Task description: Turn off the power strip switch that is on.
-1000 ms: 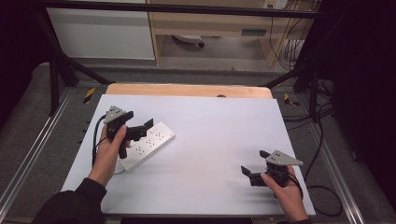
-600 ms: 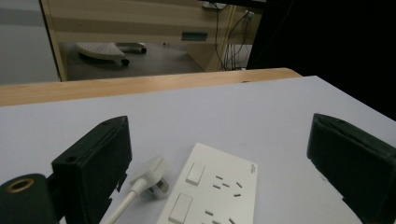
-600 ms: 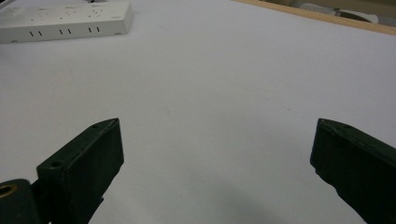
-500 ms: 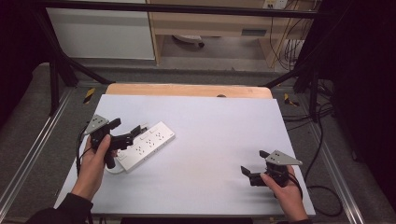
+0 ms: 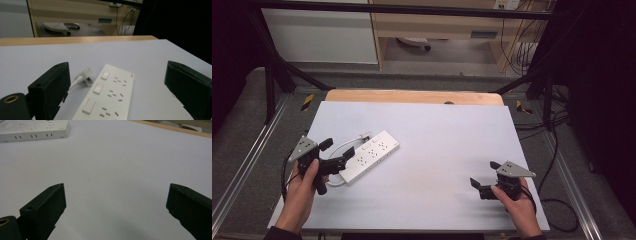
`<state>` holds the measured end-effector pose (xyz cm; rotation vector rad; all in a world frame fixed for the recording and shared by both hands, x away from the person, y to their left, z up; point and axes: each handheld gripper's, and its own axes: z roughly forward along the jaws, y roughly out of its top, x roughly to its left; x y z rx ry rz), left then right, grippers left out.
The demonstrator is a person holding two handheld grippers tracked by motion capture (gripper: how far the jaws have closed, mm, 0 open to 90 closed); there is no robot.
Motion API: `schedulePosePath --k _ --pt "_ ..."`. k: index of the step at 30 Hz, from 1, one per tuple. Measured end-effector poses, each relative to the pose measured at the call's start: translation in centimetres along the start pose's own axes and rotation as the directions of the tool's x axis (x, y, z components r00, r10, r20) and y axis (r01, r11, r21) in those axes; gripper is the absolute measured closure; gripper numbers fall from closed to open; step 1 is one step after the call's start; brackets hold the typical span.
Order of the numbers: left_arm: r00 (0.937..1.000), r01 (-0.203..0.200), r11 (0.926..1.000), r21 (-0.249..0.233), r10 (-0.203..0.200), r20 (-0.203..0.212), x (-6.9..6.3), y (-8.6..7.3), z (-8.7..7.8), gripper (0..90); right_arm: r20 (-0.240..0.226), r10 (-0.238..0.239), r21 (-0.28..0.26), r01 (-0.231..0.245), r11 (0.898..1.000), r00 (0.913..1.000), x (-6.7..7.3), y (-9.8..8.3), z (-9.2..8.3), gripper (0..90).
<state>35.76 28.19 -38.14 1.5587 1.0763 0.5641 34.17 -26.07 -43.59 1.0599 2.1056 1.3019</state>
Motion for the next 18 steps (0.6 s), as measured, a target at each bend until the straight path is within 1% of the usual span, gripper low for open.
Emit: schedulePosePath --k 5,8,11,13,14,15,16,17,18 --pt "0.9998 0.016 0.9999 0.003 -0.016 -0.014 0.0 -1.6 -1.2 6.9 0.002 -0.002 0.002 0.002 1.000 1.0000 0.0 0.0 0.1 3.2" --pt "1.0000 -0.003 0.9996 0.030 0.003 -0.002 -0.4 -2.7 -1.8 7.1 0.007 0.003 0.003 -0.003 1.000 1.0000 -0.1 -0.1 0.1 3.1" --pt "0.9998 -0.012 0.9981 0.061 0.011 0.016 -1.3 -3.9 -2.2 7.1 0.012 0.011 0.001 -0.011 1.000 0.9999 -0.4 -0.1 0.3 3.1" --pt "0.9992 -0.033 0.9961 0.082 0.031 0.027 -1.9 -4.6 -2.6 7.1 0.025 0.022 0.003 -0.022 1.000 0.9994 -0.6 -0.1 0.5 3.2" --pt "0.9989 -0.041 0.9950 0.091 0.039 0.026 -2.1 -4.9 -2.7 6.8 0.034 0.025 0.004 -0.025 1.000 0.9991 -0.8 -0.2 0.6 3.2" --pt "0.9992 -0.038 0.9939 0.103 0.037 0.017 -2.2 -5.3 -2.8 6.4 0.045 0.027 0.005 -0.028 1.000 0.9986 -1.0 -0.2 0.8 3.1" --pt "0.9996 -0.026 0.9927 0.118 0.024 0.013 -2.4 -5.7 -2.8 6.9 0.061 0.027 0.016 -0.028 0.999 0.9978 -1.2 -0.3 1.0 3.0" --pt "0.9996 -0.024 0.9911 0.131 0.022 0.017 -2.5 -5.8 -2.8 8.0 0.077 0.034 0.034 -0.037 0.999 0.9964 -1.4 -0.4 1.2 3.0" --pt "0.9992 -0.038 0.9916 0.124 0.036 0.017 -2.6 -5.7 -2.7 8.5 0.093 0.039 0.063 -0.045 0.997 0.9949 -1.6 -0.6 1.5 3.0"
